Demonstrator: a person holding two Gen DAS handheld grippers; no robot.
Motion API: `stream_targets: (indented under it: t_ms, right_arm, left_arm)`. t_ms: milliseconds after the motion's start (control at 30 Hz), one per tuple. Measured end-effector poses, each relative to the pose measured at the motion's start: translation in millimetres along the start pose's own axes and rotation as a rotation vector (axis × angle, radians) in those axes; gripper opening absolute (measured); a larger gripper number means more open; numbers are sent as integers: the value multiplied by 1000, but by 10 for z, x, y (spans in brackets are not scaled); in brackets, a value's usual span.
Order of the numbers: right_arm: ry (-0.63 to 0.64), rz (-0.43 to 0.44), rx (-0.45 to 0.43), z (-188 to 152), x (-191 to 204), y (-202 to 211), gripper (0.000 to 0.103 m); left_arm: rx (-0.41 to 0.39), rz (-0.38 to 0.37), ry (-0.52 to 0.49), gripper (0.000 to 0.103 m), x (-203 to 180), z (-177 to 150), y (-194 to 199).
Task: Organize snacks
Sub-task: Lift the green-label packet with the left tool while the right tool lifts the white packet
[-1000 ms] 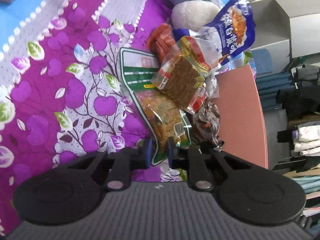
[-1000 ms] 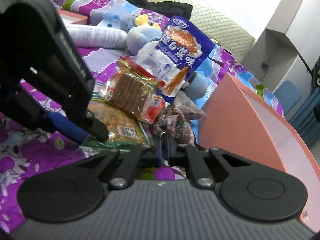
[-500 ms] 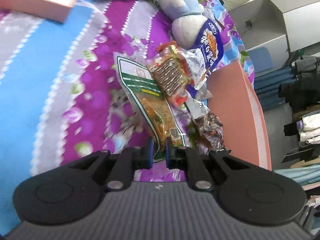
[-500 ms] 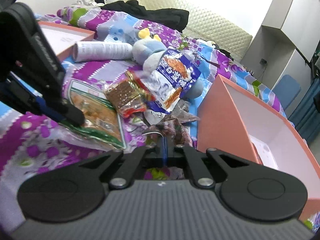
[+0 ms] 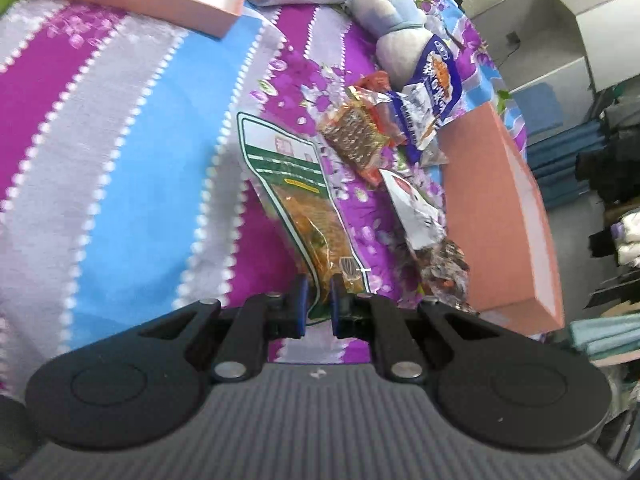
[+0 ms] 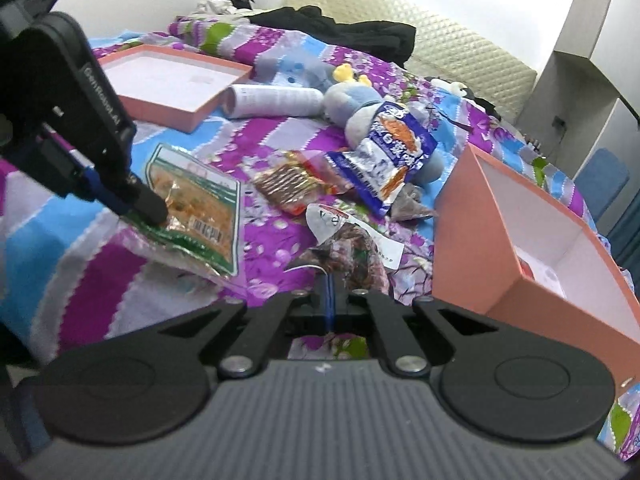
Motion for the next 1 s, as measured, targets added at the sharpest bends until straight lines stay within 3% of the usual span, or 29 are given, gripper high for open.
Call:
stream_targets:
  t_ms: [300,400,500,567,667,1000]
  right_arm:
    - [-70,99,32,-120,75,68,7]
    - [-120,134,45,-132,38,42,9]
    - [-174,159,50,-148,-12,43,30]
    - [-198,168,34,-149,-37,66,56]
    - [-239,169,10,-148,-101,87,85]
    - [-392,165,38,-115,-322,-166,85]
  left_arm:
    - [-27,123,-21,14,225,21,170]
    - [-27,165,-18,19,250,27,163]
    - [-29,192,-19,47,253,19,169]
    - [-43,219,-18,75,222,15,181]
    - [-63,263,-18,88,181,30,200]
    - [-71,251,-37,96,-66,86,16]
Point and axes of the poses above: each gripper's, at about its wrist camera, not at the fingertips, and y roughly against the way its jaws point, x to its left, z to its top, the point moved 4 cm from there along -y, roughly the way its jaws point, and after that the axes turned 2 degrees about -y, right-handed, at the moved point
